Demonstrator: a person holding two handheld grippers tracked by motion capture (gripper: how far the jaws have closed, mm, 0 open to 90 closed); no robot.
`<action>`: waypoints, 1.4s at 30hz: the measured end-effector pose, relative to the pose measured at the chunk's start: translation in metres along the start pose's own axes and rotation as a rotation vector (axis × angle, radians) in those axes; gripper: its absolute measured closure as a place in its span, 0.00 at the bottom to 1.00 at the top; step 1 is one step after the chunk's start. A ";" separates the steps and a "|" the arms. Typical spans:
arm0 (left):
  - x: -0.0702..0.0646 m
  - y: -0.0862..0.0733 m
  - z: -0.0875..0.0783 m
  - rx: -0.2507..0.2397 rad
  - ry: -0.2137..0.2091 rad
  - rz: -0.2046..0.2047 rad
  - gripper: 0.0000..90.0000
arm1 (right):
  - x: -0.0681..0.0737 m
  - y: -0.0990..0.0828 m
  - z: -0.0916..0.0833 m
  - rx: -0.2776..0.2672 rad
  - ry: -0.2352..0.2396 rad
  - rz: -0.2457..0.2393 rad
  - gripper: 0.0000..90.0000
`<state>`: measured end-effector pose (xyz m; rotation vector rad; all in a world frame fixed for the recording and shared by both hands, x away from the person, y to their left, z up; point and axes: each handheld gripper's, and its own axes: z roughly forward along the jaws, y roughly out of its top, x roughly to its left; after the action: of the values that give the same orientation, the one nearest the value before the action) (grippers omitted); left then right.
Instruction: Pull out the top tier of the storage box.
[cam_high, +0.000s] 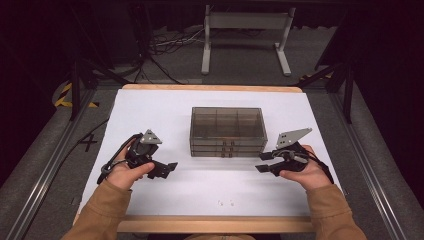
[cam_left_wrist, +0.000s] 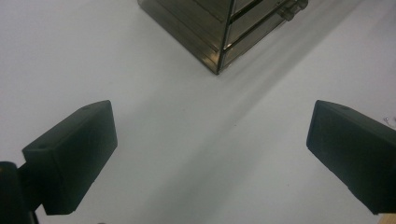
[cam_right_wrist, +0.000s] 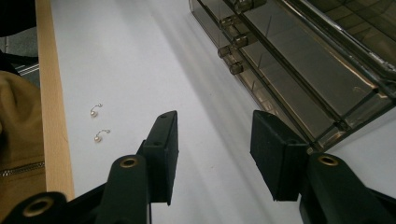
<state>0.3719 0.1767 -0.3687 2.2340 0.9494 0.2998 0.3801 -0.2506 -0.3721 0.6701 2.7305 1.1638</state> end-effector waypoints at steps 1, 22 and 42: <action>0.001 0.000 0.000 -0.001 0.001 0.001 0.03 | 0.000 0.001 0.001 -0.002 0.002 0.002 0.59; 0.002 0.002 0.001 -0.004 -0.006 -0.002 0.03 | 0.022 0.033 0.030 -0.035 0.115 -0.121 0.59; 0.004 0.002 0.001 -0.005 -0.009 -0.005 0.03 | 0.030 0.027 0.031 -0.075 0.035 -0.211 0.61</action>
<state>0.3757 0.1782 -0.3681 2.2263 0.9486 0.2898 0.3708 -0.2000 -0.3725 0.3462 2.6898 1.2293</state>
